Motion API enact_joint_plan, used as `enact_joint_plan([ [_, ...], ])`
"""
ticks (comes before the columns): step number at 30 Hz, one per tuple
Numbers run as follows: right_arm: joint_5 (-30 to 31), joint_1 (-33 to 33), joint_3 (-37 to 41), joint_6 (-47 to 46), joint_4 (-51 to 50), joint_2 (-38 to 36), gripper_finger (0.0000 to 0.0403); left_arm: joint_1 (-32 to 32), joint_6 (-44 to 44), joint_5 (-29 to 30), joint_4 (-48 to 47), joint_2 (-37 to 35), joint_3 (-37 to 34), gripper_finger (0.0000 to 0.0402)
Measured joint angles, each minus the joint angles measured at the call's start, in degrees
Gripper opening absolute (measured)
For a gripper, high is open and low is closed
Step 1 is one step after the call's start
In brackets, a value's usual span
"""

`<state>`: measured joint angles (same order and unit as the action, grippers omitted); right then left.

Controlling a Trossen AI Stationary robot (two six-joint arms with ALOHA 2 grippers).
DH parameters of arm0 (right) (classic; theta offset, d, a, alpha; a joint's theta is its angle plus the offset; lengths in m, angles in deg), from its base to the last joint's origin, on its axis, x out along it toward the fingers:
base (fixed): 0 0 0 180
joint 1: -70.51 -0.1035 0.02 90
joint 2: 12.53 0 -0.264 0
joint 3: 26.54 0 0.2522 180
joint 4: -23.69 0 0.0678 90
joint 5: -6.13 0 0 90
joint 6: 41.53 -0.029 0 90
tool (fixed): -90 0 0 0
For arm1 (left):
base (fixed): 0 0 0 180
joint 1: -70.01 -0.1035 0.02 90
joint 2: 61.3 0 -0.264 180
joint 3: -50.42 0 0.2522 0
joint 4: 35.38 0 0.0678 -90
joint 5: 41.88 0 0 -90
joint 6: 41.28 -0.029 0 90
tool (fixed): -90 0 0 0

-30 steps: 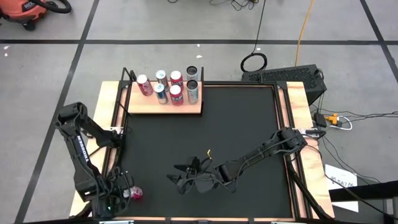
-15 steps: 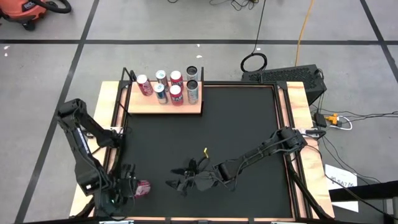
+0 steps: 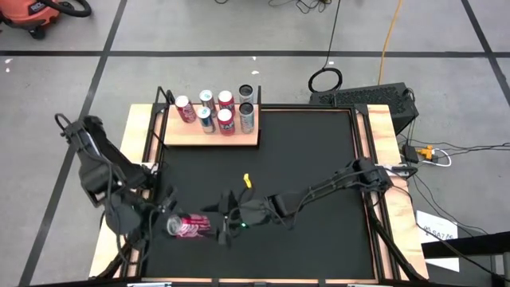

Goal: Place canned beverage on shelf
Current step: Put the red-white soda can aligned with the other red-white soda can on the shelf

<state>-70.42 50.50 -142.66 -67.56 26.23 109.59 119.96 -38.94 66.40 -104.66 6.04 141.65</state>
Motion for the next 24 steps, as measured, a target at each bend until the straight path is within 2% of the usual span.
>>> enact_joint_plan([
  [4, -3.9, 2.3, -8.2, 5.9, -10.8, 0.0, 0.0378, -3.0, -3.5, -1.5, 0.0, -1.4, 0.9, 0.0261],
  [10, -22.7, 7.7, -15.7, 4.2, -23.4, 0.0, 0.0399, -7.5, -8.3, -1.5, -0.2, -2.2, 2.5, 0.0261],
  [15, -34.3, 11.2, -16.4, 2.5, -26.2, -0.1, 0.0392, -11.2, -10.7, -2.2, 0.0, -2.2, 4.5, 0.0261],
  [20, -36.6, 12.8, -16.4, 3.0, -28.1, -0.1, 0.0378, -13.8, -10.2, -2.2, 0.1, -2.2, 5.2, 0.0261],
  [24, -39.6, 13.4, -16.4, 4.8, -28.4, -0.4, 0.0324, -14.7, -6.6, -2.2, 0.2, -2.2, 5.2, 0.0264],
])
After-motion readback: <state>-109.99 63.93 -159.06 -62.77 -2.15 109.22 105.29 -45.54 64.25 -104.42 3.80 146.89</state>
